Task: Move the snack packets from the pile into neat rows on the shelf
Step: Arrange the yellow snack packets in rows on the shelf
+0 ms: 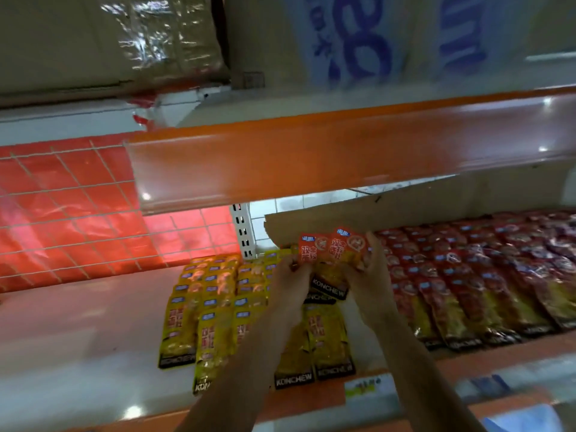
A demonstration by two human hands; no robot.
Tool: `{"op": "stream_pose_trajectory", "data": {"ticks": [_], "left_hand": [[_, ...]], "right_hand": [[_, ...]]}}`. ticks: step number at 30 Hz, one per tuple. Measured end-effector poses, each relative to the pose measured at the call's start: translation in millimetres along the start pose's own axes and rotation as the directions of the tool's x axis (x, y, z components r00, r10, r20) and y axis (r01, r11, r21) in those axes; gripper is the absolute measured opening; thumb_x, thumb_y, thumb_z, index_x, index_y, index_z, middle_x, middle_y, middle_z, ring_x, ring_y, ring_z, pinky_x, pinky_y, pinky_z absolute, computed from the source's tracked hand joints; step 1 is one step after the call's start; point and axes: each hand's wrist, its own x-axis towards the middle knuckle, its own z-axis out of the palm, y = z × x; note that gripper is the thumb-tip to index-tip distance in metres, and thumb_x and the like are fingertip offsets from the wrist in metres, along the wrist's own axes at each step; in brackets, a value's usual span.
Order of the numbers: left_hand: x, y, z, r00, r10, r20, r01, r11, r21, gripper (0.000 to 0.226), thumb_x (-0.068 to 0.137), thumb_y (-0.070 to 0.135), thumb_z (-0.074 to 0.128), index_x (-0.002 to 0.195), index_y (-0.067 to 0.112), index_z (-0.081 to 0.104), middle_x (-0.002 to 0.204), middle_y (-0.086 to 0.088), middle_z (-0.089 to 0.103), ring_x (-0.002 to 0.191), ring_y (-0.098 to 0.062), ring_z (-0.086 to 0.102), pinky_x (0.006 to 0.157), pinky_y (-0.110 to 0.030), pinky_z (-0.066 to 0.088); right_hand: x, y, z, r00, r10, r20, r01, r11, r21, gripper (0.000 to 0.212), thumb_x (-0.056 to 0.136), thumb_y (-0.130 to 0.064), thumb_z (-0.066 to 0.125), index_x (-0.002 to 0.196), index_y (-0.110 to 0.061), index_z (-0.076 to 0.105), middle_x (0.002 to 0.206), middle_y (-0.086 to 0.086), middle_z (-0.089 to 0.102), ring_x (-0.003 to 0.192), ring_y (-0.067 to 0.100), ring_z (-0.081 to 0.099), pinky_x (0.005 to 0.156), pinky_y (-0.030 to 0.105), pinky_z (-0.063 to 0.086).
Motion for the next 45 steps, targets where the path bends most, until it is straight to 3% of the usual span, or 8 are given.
{"op": "stream_pose_trajectory", "data": {"ticks": [7,12,18,25,32,39,43,45], "left_hand": [[16.7,-9.1,45.2,0.995,0.066,-0.071,-0.055,0.987,0.15,0.015,0.089,0.026,0.063,0.103,0.023,0.058,0.088,0.006,0.06,0.08,-0.01,0.059,0.062,-0.027,0.046],[36.4,-15.3,73.4,0.985,0.159,-0.067,-0.125,0.923,0.363,0.025,0.095,0.019,0.051,0.118,0.022,0.06,0.101,0.006,0.06,0.087,-0.011,0.058,0.076,-0.025,0.046],[62.2,-27.4,99.4,0.981,0.171,0.09,-0.19,0.776,0.602,0.031,0.087,0.006,0.052,0.114,0.013,0.067,0.113,-0.005,0.063,0.106,-0.023,0.059,0.081,-0.024,0.046],[85.3,-34.1,116.5,0.939,0.277,0.202,-0.316,0.468,0.825,0.024,0.098,0.025,0.046,0.103,0.016,0.068,0.108,-0.009,0.068,0.099,-0.024,0.062,0.072,-0.025,0.036],[91.3,-38.1,121.6,0.942,0.194,0.273,-0.327,0.355,0.876,0.033,0.098,0.041,0.039,0.105,0.027,0.069,0.112,-0.01,0.066,0.108,-0.033,0.056,0.08,-0.032,0.04],[82.9,-26.5,120.8,0.899,0.372,0.231,-0.394,0.457,0.798,0.025,0.095,0.027,0.05,0.113,0.023,0.066,0.121,-0.01,0.06,0.111,-0.029,0.055,0.092,-0.033,0.047],[53.1,-9.3,123.7,0.95,0.271,0.157,-0.313,0.817,0.485,0.03,0.098,0.034,0.05,0.124,0.022,0.055,0.11,0.002,0.064,0.097,-0.014,0.062,0.083,-0.032,0.053],[48.0,-10.7,121.6,0.963,0.207,0.172,-0.26,0.879,0.399,0.043,0.091,0.029,0.063,0.131,0.026,0.048,0.11,0.009,0.06,0.103,-0.011,0.061,0.086,-0.03,0.053]], "right_hand": [[15.5,-0.8,-59.5,0.975,0.093,-0.202,-0.117,0.987,-0.107,0.058,0.095,-0.011,0.051,0.148,-0.014,0.026,0.108,0.015,0.054,0.079,0.021,0.055,0.067,0.038,0.044],[32.0,13.3,-78.9,0.975,0.089,-0.205,-0.131,0.972,-0.197,0.022,0.098,-0.027,0.047,0.094,-0.007,0.052,0.068,0.002,0.049,0.06,0.016,0.045,0.055,0.032,0.036],[45.3,22.8,-95.4,0.962,0.158,-0.224,-0.203,0.959,-0.199,0.03,0.098,-0.027,0.046,0.125,-0.014,0.05,0.085,0.004,0.057,0.061,0.01,0.047,0.05,0.024,0.036],[56.4,28.1,-102.4,0.967,0.172,-0.186,-0.217,0.941,-0.258,0.039,0.099,-0.03,0.046,0.134,-0.014,0.046,0.076,-0.002,0.054,0.055,0.007,0.046,0.048,0.022,0.036],[69.8,26.2,-99.8,0.982,0.133,-0.131,-0.168,0.935,-0.312,0.03,0.099,-0.027,0.044,0.125,-0.015,0.052,0.069,-0.003,0.052,0.049,0.006,0.042,0.041,0.018,0.033],[78.8,24.7,-86.6,0.993,0.095,-0.076,-0.115,0.936,-0.334,0.02,0.1,-0.023,0.041,0.112,-0.014,0.055,0.08,0.005,0.061,0.058,0.012,0.05,0.043,0.019,0.038],[85.5,24.9,-77.1,0.995,0.098,-0.025,-0.1,0.928,-0.359,0.025,0.096,-0.016,0.043,0.116,-0.012,0.057,0.09,0.004,0.066,0.069,0.014,0.06,0.051,0.022,0.042],[86.0,23.2,-72.2,0.997,0.072,0.027,-0.055,0.907,-0.417,0.026,0.093,-0.012,0.046,0.117,-0.01,0.057,0.096,0.004,0.065,0.076,0.013,0.06,0.057,0.023,0.044]]}}
